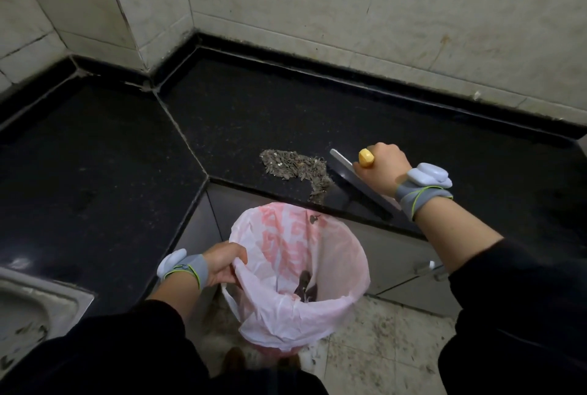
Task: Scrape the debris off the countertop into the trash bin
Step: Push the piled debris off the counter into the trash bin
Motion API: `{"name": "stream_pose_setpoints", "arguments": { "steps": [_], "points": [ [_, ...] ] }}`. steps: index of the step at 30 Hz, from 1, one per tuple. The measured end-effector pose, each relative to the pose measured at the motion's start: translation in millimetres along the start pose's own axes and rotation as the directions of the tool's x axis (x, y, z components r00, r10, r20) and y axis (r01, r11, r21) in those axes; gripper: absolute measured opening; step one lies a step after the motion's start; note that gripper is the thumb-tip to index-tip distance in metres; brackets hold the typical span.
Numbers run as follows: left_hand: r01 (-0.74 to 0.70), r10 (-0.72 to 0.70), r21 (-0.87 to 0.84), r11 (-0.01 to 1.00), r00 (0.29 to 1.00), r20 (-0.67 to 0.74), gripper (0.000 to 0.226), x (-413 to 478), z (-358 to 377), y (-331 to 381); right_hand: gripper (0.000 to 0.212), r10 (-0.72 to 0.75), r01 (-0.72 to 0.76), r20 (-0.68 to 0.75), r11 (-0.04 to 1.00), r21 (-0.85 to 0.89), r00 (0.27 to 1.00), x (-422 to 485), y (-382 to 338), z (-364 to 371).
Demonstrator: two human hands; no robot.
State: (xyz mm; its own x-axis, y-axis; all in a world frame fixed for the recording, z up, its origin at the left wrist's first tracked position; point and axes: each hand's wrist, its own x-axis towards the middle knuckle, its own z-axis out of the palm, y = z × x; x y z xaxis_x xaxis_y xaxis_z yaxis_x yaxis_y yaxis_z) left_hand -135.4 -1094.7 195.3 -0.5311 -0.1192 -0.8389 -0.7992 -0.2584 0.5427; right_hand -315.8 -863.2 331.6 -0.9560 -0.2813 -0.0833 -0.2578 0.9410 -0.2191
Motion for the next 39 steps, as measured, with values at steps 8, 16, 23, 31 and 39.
{"name": "stream_pose_setpoints", "arguments": {
  "steps": [8,16,23,31,39],
  "points": [
    [0.003,-0.003,-0.009,1.0,1.0,-0.01,0.029,15.0,-10.7,-2.2,0.011,-0.104,0.108,0.087,0.993,-0.042,0.991,14.3,5.5,13.1],
    [0.012,-0.012,0.018,1.0,1.0,-0.001,0.026,20.8,-15.5,-0.5,0.018,-0.097,0.102,0.184,0.995,-0.019,0.978,1.8,17.7,-5.1],
    [0.018,-0.018,0.033,0.999,1.0,-0.008,0.022,24.6,-18.6,-3.0,0.026,0.035,-0.035,0.054,0.999,0.007,0.998,-0.6,10.3,-2.1],
    [0.018,-0.018,0.057,0.998,1.0,-0.009,0.022,29.9,-21.0,-4.7,0.025,-0.046,0.045,0.163,0.999,0.005,0.985,-10.2,8.7,-7.6],
    [0.03,-0.03,0.061,0.998,1.0,0.006,0.026,25.7,-20.9,-2.1,0.014,-0.096,0.054,0.262,0.985,0.163,0.96,-24.2,18.1,-25.8]
  ]
}}
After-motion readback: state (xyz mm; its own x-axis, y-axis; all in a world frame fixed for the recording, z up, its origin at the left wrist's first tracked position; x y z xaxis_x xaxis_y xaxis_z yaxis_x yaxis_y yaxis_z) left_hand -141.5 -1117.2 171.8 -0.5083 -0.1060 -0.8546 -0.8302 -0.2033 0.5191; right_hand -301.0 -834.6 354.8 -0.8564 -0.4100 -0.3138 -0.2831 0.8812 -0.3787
